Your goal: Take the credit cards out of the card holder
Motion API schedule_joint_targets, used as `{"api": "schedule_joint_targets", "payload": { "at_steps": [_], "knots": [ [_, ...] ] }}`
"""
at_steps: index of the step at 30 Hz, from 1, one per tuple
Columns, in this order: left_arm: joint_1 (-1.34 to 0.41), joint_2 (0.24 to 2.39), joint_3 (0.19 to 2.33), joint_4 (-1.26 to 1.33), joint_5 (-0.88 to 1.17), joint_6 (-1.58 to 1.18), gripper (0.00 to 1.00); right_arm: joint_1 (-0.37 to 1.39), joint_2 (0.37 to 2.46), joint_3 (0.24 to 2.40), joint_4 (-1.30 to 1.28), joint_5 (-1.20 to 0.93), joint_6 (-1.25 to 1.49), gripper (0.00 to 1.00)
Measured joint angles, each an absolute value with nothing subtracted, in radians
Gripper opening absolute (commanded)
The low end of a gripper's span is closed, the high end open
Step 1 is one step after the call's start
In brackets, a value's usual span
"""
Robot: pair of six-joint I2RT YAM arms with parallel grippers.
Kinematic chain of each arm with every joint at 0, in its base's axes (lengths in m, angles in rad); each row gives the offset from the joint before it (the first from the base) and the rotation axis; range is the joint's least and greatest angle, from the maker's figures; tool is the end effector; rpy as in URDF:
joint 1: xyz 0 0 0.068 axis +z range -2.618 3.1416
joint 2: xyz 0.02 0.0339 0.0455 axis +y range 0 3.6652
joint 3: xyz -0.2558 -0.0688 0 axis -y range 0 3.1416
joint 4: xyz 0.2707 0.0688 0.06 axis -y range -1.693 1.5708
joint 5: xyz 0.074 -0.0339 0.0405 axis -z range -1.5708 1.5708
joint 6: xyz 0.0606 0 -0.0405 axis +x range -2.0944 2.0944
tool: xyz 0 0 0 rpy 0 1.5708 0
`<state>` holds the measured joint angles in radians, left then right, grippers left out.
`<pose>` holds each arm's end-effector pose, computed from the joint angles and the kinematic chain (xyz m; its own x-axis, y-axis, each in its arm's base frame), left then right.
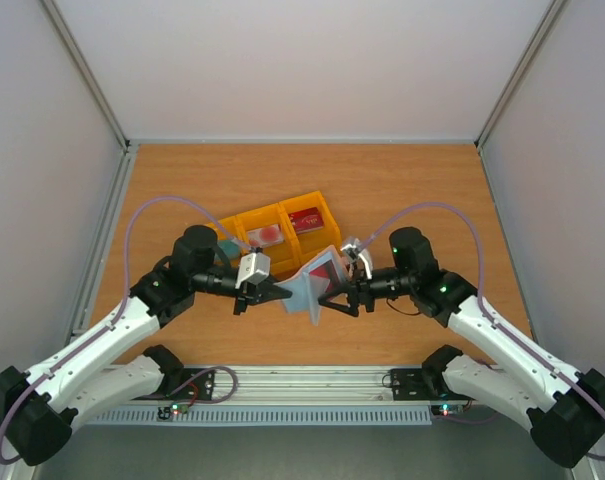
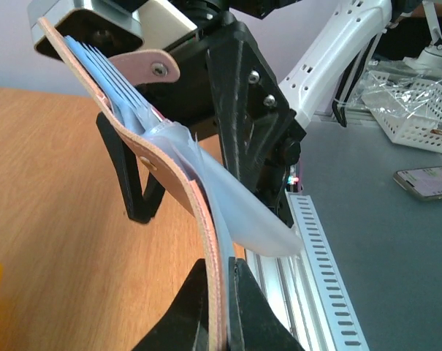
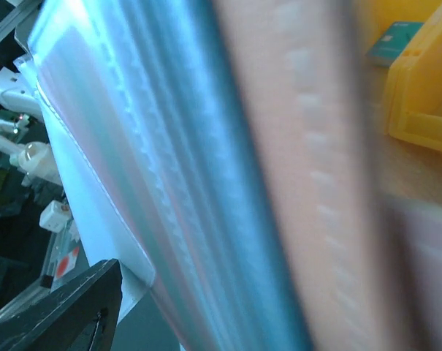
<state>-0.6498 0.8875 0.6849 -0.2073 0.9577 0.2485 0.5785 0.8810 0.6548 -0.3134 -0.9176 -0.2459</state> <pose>0.1576 -0.1820 0.2728 -0.0750 0.2348 -0.9692 0.9944 -0.0551 -0.0903 0.1659 0.1658 0.2516 -0.1975 -0.3057 -0.9314 -0.9803 0.0638 0.1869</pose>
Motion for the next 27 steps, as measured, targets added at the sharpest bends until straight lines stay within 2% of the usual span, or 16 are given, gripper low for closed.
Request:
{"api": "schedule_joint_targets", "payload": {
  "at_steps": [9,20,27],
  "knots": [
    [-0.645,0.888,0.684,-0.161,0.962,0.197,0.0,0.64,0.883,0.721,-0.361,-0.878,-0.308,0.83],
    [-0.64,0.882,0.672,-0.161,0.986,0.248,0.0,0.633,0.58,0.734,-0.458,-0.687,-0.384,0.88],
    [-0.64,0.874,0.665,-0.159,0.994,0.255,0.0,0.633,0.477,0.73,-0.463,-0.5,-0.384,0.86]
  ]
}}
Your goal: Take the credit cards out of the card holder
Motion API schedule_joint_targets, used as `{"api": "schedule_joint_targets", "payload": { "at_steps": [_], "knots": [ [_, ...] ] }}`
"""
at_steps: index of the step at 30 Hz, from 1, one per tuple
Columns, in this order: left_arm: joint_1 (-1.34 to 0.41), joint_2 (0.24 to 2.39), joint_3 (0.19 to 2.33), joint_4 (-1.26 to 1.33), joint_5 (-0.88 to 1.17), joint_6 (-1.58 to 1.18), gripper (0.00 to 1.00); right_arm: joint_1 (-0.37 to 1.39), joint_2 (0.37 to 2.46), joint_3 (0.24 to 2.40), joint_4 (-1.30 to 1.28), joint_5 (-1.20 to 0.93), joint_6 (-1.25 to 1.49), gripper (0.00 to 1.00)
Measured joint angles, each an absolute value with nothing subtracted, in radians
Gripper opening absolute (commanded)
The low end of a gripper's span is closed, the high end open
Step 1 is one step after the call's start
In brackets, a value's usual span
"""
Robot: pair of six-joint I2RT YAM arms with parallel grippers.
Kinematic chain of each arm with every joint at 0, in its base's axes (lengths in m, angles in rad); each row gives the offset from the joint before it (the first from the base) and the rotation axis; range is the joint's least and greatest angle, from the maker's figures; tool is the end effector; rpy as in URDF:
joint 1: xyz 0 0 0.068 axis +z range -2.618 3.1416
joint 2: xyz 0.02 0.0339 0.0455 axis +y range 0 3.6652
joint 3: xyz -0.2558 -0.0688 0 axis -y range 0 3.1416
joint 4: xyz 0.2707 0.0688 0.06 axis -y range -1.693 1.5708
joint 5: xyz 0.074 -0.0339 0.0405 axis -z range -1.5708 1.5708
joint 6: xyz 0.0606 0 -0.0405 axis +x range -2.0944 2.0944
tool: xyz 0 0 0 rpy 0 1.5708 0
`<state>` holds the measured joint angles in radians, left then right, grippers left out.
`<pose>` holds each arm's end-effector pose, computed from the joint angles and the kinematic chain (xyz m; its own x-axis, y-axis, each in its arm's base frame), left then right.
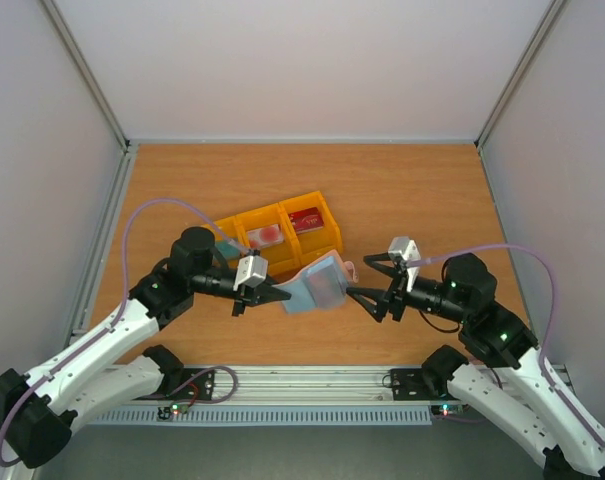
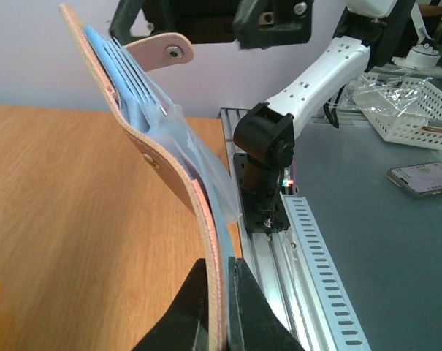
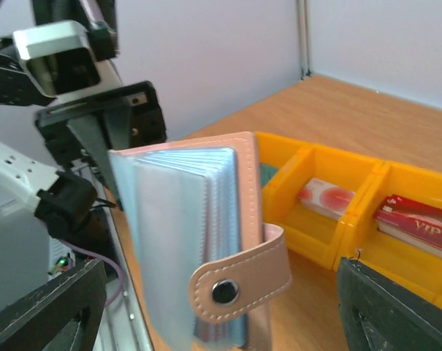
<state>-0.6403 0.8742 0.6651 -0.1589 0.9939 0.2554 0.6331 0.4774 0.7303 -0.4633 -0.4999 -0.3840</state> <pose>0.1565 -0.1799 0.2737 -0.0384 0.2004 -0.9790 0.9950 -0.0832 -0.0560 0.1152 0.1206 0.3303 0.1800 -0.2757 -0.9442 -0.8949 0.3526 -0.2736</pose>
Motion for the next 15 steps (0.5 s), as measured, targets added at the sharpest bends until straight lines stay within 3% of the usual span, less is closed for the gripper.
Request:
{"api": "schedule_joint_targets", "payload": {
  "at_steps": [8,15],
  "knots": [
    [-0.64,0.867,0.659,-0.16,0.999,0.255,0.0,0.633,0.669,0.78,-0.518,-0.477,-0.416,0.83],
    [-0.64,0.851,0.657,-0.16,0.999,0.262,0.0,0.633,0.68,0.81,-0.558,-0.434,-0.447,0.83]
  ]
}}
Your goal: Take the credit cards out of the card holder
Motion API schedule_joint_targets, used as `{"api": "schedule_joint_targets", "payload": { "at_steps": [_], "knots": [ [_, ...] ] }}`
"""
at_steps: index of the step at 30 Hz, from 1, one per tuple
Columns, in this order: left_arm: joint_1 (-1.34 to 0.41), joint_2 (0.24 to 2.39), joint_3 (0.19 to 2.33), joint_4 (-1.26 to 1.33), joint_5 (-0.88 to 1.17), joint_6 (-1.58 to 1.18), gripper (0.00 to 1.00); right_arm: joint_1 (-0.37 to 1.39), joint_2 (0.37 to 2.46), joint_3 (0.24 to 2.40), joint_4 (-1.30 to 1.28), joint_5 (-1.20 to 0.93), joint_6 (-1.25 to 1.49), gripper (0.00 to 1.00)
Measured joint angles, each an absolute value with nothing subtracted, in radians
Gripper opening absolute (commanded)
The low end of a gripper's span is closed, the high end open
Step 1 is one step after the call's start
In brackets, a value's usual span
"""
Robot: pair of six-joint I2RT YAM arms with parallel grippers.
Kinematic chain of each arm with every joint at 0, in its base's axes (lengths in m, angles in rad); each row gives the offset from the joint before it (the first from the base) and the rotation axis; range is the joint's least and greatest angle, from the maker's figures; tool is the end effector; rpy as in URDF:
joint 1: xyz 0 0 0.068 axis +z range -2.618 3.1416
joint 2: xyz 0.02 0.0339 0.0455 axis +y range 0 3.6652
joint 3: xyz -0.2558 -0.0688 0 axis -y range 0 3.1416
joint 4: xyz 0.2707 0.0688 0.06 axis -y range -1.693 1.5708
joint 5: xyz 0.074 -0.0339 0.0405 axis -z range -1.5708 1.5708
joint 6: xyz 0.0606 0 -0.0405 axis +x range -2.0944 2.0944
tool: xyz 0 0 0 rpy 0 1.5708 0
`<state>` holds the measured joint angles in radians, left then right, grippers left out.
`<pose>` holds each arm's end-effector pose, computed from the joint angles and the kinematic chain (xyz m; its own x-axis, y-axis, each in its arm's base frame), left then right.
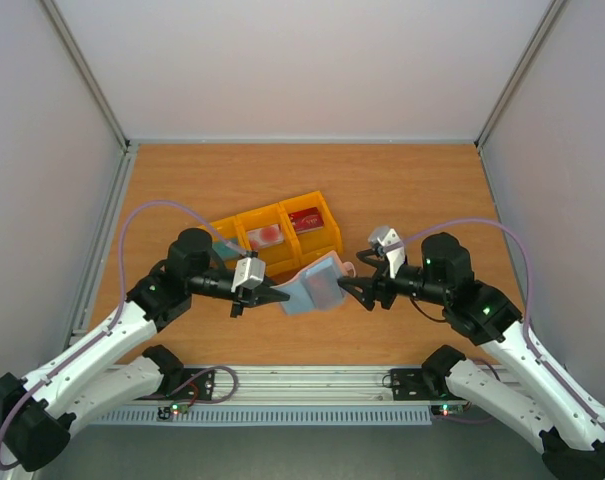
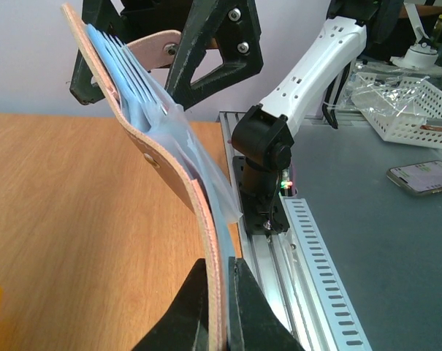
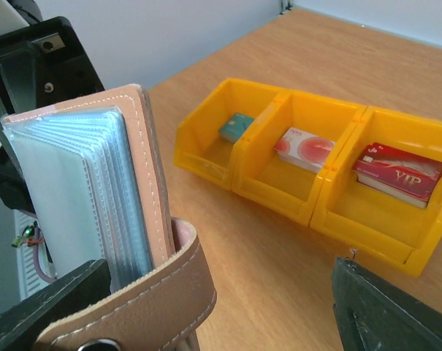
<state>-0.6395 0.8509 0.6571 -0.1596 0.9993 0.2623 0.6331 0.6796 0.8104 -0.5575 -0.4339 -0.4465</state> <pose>0.1531 -0.1774 0.2756 -0.0203 0.1899 -0.9816 0.9953 -0.0892 -0.0379 0.1454 0.1383 0.3157 0.0641 -0.4390 -0.8962 -0.9066 0.3498 -0.2362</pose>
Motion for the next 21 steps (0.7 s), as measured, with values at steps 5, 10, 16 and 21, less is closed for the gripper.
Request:
{"api": "schedule_joint_targets", "payload": {
  "at_steps": [5,10,16,21],
  "knots": [
    [-0.64,0.85,0.657,-0.16,1.0,0.267,0.0,0.633,0.696,0.836,-0.582,-0.418,-0.46,0.83],
    [-0.64,0.85,0.657,-0.16,1.002,0.27,0.0,0.633,0.746,0.847,-0.593,-0.437,-0.469,0.83],
    [-0.64,0.85,0.654,-0.16,1.004,0.266,0.0,0.633,0.833,0.862,-0.599,-0.533,-0.468,0.83],
    [-0.64,0.85,0.653,-0.159,1.006,0.263,0.0,0.633,0.86,0.861,-0.569,-0.635,-0.453,0.84]
  ]
}}
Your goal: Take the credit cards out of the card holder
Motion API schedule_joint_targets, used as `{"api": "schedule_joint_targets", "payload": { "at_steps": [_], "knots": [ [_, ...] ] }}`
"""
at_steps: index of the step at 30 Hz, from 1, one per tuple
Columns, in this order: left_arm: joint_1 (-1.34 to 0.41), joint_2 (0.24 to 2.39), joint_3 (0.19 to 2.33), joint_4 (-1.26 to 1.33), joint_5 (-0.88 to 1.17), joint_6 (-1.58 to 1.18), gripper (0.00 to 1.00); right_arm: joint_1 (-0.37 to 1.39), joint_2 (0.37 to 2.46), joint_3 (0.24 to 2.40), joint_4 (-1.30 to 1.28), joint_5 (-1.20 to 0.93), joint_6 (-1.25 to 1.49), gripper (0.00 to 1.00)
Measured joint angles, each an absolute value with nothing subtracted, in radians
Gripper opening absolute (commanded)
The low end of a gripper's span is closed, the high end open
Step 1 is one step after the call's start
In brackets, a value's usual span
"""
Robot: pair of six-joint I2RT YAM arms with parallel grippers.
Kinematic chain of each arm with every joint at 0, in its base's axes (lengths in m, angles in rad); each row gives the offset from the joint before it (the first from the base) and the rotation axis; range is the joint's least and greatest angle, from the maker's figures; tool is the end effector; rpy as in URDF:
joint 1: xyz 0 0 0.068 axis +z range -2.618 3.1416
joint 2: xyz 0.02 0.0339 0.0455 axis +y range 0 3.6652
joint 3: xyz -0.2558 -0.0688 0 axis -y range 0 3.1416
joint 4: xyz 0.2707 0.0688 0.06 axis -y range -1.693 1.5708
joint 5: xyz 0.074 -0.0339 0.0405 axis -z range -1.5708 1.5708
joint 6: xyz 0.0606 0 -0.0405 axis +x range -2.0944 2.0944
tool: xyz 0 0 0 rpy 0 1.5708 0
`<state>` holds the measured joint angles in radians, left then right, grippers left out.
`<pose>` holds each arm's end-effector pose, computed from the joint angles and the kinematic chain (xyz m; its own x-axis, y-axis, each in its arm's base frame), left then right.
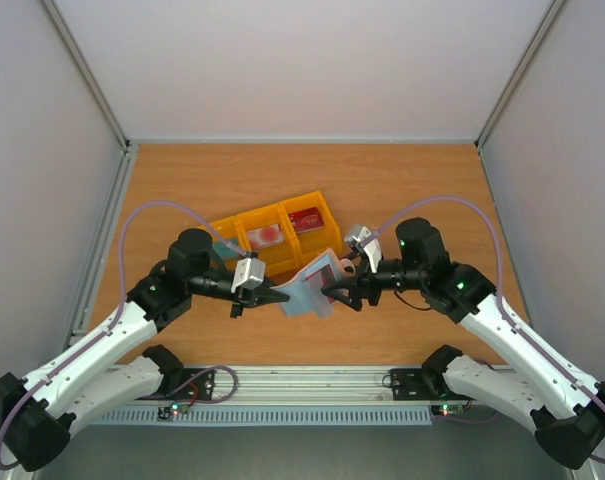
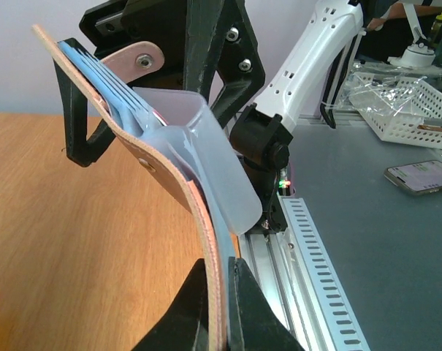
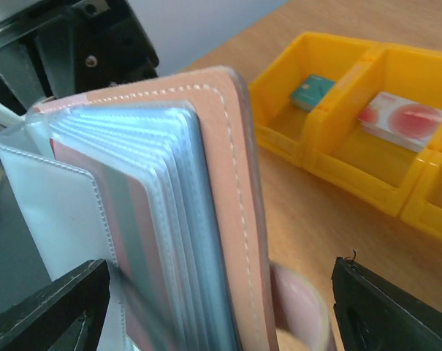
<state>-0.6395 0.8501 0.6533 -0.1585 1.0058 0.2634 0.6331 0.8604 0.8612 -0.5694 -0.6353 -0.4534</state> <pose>0.1526 -0.1773 0.2746 -0.0209 0.1893 -0.9817 0.9946 -0.0955 -0.0396 0.1620 0.1635 0.3015 -0.0051 -0.4410 -0.8975 -0.9806 0.1778 -0.0819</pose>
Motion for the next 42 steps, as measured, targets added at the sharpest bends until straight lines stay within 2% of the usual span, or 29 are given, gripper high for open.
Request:
{"api": "schedule_joint_targets", "payload": {
  "at_steps": [13,24,29,31,32,42],
  "knots": [
    [-0.64,0.85,0.644,-0.12,1.005,0.236,0.0,0.635,0.934,0.861,-0.437,-0.781,-0.392,0.81],
    [-0.64,0.857,0.605,0.076,0.967,0.003,0.0,0.694,0.988,0.848,-0.381,-0.753,-0.363,0.8],
    [-0.64,0.857,0.604,0.079,0.967,0.004,0.0,0.702,0.978,0.848,-0.383,-0.741,-0.364,0.85],
    [-0.64,0.857,0.602,0.08,0.963,0.014,0.0,0.702,0.963,0.85,-0.394,-0.741,-0.366,0.97],
    [-0.64,0.857,0.601,0.079,0.961,0.017,0.0,0.703,0.957,0.853,-0.404,-0.741,-0.366,0.98],
    [-0.64,0.857,0.548,0.179,0.944,-0.004,0.0,0.71,0.949,0.953,-0.452,-0.732,-0.385,0.98]
  ]
}}
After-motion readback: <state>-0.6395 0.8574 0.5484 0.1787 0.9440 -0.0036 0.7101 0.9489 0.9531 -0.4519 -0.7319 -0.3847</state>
